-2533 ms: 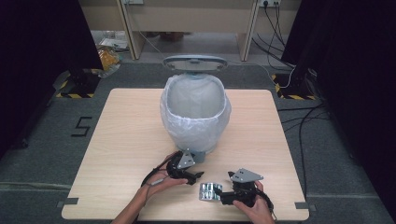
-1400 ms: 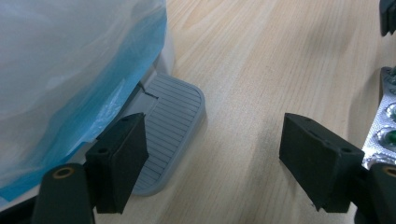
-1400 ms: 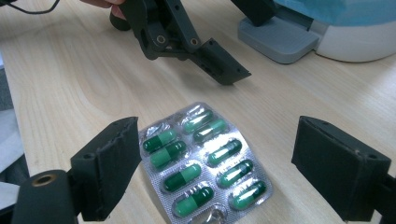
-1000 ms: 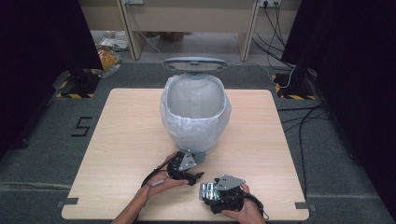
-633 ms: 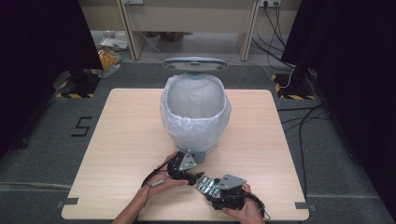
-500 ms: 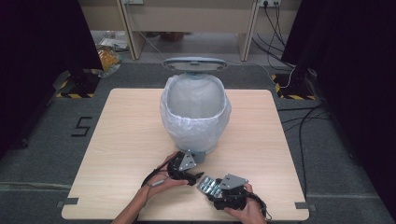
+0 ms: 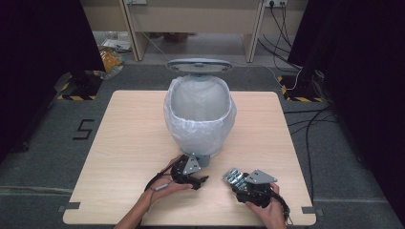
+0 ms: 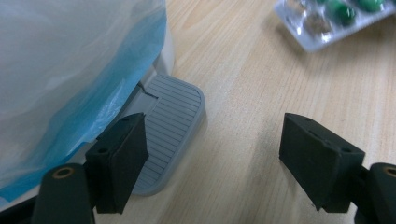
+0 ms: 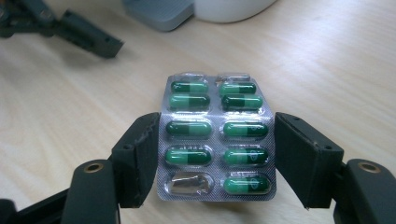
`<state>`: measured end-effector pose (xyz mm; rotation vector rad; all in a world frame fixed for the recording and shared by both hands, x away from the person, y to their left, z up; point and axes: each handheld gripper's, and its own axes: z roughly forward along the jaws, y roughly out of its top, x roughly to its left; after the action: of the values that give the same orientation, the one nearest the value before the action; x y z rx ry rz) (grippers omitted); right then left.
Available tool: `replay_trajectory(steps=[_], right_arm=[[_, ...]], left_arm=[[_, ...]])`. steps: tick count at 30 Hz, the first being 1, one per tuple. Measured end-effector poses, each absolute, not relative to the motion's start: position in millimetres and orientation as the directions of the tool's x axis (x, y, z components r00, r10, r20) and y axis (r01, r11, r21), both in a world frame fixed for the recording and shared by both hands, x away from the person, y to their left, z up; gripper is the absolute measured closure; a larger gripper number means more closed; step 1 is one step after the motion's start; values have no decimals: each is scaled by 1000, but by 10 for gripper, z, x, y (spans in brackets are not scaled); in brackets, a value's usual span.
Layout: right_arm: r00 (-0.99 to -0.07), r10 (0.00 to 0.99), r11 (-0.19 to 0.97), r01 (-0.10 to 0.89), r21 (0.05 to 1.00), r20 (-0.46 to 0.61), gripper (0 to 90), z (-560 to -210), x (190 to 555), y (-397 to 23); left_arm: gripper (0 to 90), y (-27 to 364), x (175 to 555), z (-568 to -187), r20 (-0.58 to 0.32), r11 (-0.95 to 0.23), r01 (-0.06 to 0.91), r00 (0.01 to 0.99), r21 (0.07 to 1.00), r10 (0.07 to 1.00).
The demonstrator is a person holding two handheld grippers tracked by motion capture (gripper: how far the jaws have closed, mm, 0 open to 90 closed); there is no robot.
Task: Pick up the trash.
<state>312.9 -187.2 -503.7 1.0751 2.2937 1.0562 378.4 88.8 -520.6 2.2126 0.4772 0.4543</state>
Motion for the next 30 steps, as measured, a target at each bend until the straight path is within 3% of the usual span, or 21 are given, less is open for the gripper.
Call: replay_trajectory(steps=[12,30], right_arm=[[-511,860,275,462,843,-1,344,-4753,3244,-2209],[-457,889,227,410,883,-16,344,-4324,3468,-2307]], left_arm=[[226,888,3784,-5205,163,-601,185,864,777,477],[225,885,3783,-5208,161,-597,186,863,780,479]])
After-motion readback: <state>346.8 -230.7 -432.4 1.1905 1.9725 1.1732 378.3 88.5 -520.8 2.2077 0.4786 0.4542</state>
